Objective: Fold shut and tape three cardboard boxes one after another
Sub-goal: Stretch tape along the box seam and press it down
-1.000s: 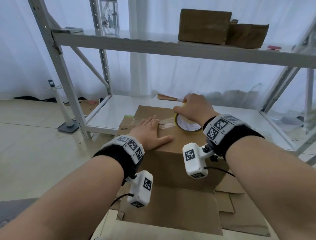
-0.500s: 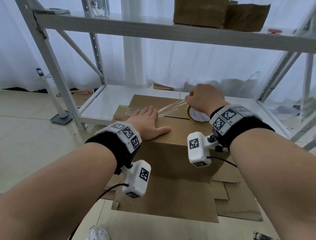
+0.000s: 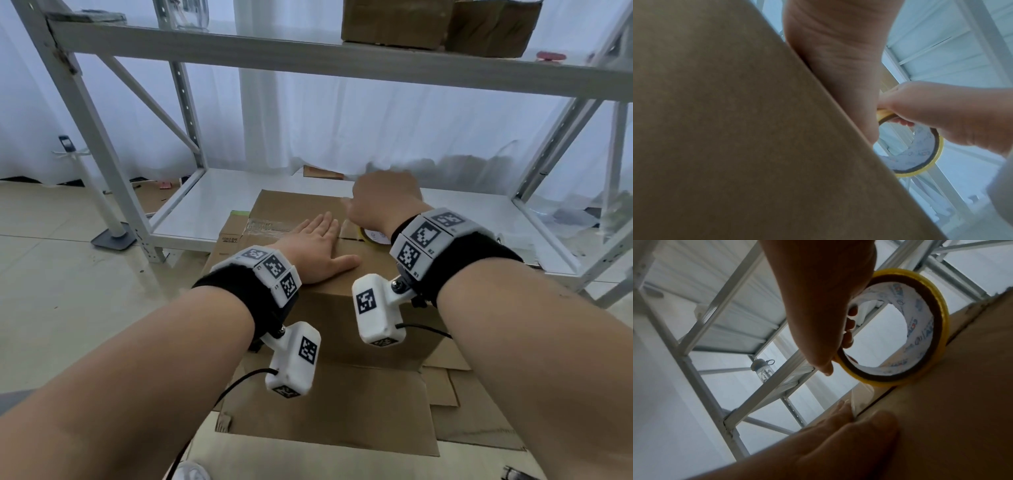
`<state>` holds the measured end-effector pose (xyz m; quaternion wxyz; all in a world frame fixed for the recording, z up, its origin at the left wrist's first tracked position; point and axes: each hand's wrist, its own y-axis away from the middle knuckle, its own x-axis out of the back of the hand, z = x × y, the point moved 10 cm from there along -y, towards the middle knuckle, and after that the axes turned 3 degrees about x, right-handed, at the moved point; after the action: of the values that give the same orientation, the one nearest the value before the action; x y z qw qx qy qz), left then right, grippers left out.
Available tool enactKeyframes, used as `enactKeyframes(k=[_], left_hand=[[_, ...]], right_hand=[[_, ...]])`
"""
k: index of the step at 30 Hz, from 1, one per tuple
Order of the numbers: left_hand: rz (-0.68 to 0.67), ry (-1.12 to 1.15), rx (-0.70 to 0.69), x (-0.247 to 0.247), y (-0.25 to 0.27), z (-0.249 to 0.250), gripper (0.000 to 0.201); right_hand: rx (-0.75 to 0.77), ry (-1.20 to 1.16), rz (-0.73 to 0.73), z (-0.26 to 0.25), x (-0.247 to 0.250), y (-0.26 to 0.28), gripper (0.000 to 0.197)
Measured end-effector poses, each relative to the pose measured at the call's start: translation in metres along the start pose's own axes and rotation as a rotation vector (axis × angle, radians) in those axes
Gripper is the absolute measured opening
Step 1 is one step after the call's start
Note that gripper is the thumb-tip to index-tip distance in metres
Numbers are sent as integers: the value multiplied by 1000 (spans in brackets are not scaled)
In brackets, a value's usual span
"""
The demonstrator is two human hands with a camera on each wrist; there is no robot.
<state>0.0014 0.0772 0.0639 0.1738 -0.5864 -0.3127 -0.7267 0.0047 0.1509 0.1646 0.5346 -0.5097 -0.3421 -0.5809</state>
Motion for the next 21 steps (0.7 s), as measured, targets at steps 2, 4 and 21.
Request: enactKeyframes(k=[2,4,21], left_hand=[[-1,3,0,0,2,-2,85],[9,-5,6,1,2,-2,85],[2,-4,280,7,21,-65,98]], right_hand=[[11,35,3,4,2,0,26],[11,33,-11,9,2,2,18],[-147,-415,175,38,10,21,27]])
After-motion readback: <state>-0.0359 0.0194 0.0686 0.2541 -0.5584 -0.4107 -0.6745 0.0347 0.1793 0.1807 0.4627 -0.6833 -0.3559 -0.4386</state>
